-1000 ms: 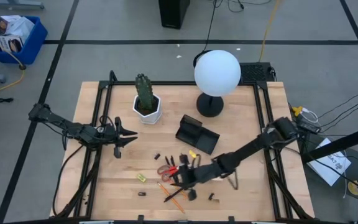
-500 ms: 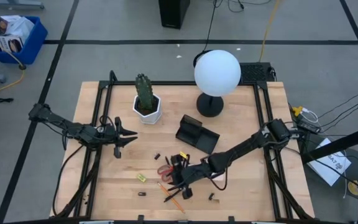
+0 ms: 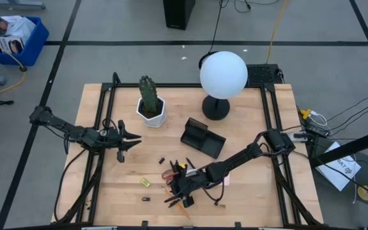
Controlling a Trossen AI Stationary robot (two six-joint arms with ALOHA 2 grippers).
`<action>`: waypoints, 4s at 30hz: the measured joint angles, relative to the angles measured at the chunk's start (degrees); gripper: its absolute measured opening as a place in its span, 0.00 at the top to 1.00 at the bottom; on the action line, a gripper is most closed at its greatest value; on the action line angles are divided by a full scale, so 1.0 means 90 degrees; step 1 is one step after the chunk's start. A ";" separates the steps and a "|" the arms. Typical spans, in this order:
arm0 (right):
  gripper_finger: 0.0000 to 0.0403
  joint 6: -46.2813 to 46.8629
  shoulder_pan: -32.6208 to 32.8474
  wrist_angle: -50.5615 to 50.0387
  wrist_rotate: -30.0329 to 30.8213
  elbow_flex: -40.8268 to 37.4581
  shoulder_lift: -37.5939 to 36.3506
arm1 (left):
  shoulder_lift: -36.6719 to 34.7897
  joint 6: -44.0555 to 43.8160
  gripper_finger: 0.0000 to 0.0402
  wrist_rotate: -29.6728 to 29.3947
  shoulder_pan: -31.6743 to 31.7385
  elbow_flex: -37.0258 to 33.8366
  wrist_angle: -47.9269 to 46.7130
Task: Pick and place office supplies into organizer
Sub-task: Put the red scissors into the black desk organizer
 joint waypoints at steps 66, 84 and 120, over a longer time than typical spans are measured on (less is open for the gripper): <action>0.93 -0.0502 -0.0345 0.0591 0.0882 -0.0021 -0.0590 | 0.0002 0.0000 0.77 0.0000 -0.0001 0.0001 -0.0010; 0.93 -0.1589 -0.0537 0.1767 0.1848 -0.0333 -0.1202 | 0.0002 0.0000 0.77 0.0001 -0.0002 0.0002 -0.0015; 0.94 -0.3197 -0.1593 0.8460 0.2397 -0.4167 -0.2278 | 0.0002 -0.0189 0.77 0.0002 -0.0002 0.0002 0.0060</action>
